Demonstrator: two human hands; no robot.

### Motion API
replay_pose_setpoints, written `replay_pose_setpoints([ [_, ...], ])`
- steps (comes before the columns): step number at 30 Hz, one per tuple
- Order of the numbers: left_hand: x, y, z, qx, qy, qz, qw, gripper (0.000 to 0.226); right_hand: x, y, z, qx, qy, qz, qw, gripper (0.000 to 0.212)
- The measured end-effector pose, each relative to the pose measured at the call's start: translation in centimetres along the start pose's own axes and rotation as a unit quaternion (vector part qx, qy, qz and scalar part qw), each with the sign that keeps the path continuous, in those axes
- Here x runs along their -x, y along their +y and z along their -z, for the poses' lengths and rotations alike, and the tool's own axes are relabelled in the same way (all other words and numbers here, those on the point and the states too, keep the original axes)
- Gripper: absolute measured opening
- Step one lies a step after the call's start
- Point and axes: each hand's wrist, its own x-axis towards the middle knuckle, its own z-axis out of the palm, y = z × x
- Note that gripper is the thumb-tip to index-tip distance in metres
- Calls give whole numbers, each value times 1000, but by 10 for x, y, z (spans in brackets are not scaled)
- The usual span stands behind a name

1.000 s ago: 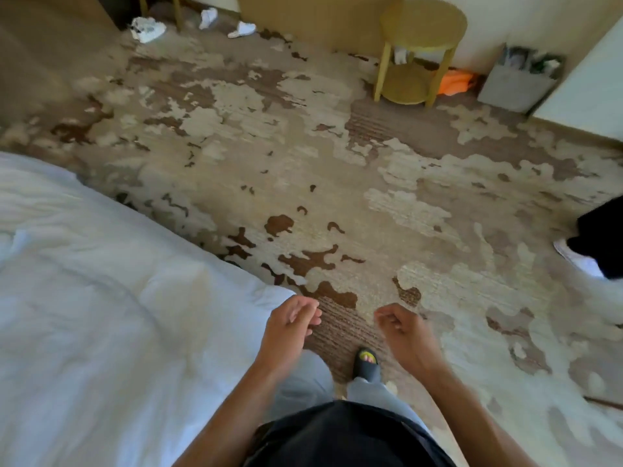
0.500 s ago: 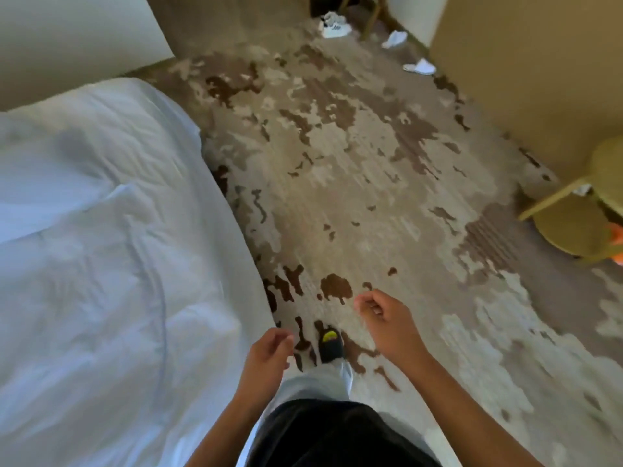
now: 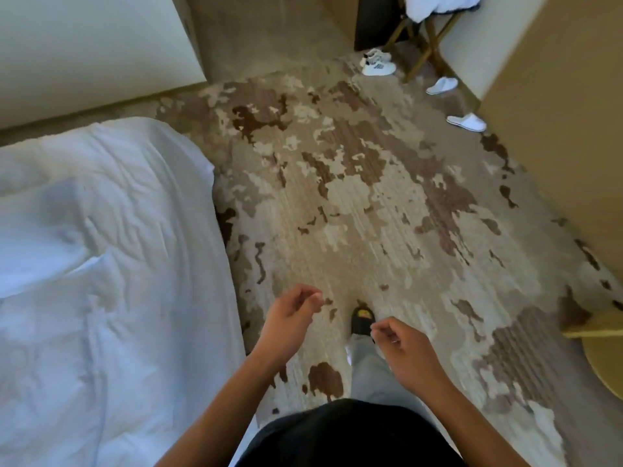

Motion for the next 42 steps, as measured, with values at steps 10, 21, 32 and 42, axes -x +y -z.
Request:
replay_pose_setpoints([
  [10, -174, 103, 28, 97, 198, 77, 972, 17, -315, -177, 89, 78, -147, 147, 975, 9],
  [21, -457, 159, 145, 186, 257, 137, 938, 17, -611, -365, 70, 111, -191, 184, 958, 15],
  [32, -749, 307, 317, 218, 250, 54, 942, 17, -875, -519, 73, 151, -186, 140, 961, 12],
  [42, -931, 340, 509, 243, 408, 113, 873, 17, -1136, -742, -69, 230, -324, 254, 882, 12],
])
